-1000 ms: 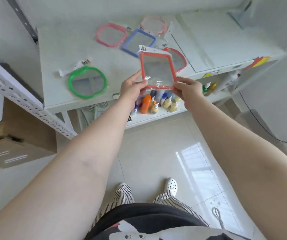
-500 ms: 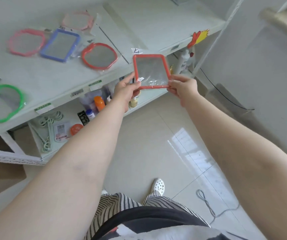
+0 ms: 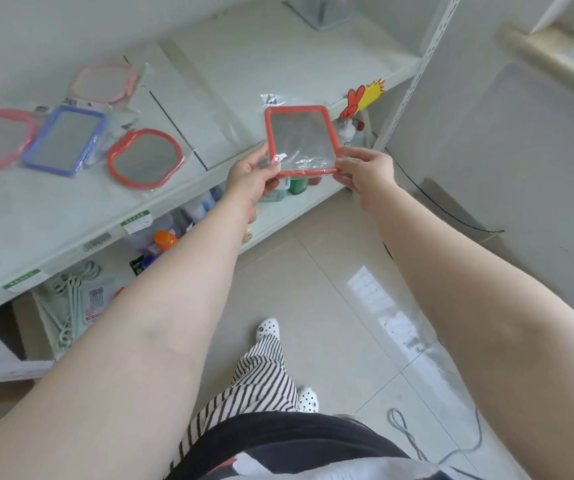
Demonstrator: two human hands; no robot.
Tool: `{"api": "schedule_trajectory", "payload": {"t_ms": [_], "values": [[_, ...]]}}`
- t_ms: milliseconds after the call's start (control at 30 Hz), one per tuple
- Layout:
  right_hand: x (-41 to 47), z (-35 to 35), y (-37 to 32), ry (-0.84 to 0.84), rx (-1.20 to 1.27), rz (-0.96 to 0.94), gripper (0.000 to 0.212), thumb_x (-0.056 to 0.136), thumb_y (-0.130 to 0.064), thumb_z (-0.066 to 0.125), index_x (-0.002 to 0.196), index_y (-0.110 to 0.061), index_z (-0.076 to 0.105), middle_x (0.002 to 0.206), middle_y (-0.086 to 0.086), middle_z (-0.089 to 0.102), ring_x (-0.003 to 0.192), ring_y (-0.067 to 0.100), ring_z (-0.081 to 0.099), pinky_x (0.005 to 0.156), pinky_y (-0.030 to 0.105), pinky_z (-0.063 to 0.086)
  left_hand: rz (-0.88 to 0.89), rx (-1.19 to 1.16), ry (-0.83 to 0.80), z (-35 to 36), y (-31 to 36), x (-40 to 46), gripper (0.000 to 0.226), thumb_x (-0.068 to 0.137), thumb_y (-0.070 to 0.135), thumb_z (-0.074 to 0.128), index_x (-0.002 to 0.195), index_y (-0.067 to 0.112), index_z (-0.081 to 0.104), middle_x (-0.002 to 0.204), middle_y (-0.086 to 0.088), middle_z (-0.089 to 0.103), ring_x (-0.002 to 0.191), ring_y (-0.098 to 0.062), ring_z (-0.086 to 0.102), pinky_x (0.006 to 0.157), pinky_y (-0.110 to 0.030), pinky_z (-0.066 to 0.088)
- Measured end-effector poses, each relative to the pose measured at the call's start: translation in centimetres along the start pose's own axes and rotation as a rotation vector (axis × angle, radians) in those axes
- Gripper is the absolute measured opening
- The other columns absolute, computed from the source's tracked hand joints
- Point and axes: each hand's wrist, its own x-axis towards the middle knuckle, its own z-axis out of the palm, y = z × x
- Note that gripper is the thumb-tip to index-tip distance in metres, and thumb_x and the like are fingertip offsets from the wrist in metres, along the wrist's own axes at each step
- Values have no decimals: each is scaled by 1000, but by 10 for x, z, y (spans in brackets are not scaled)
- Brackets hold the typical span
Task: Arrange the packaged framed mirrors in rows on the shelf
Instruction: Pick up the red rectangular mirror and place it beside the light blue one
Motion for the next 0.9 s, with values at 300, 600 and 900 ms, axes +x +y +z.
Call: {"api": "schedule_trajectory", "payload": {"t_ms": [300,600,900], "values": [[87,10,-57,98,-11,-32,25,83,4,66,106,-5,69,113,18,67,74,20,69,70,21,60,-12,-75,-99,36,51,98,58,88,-2,60,141,17,46,96,2,69,90,-16,68,71,-18,59],[158,7,-102,88,14,-6,22,85,4,65,104,-5,68,96,13,67,67,18,68,63,19,60,-15,-101,-96,73,82,168,57,88,-3,59,140,15,45,94,5,71,80,-10,72,66,-16,57],[271,-15,-139,-59,-91,-28,27,84,5,64,107,-7,70,76,7,65,60,18,65,65,18,59,43,-166,58,133,86,238,56,89,-2,60,140,15,45,90,8,68,94,-14,67,81,-20,58]]}}
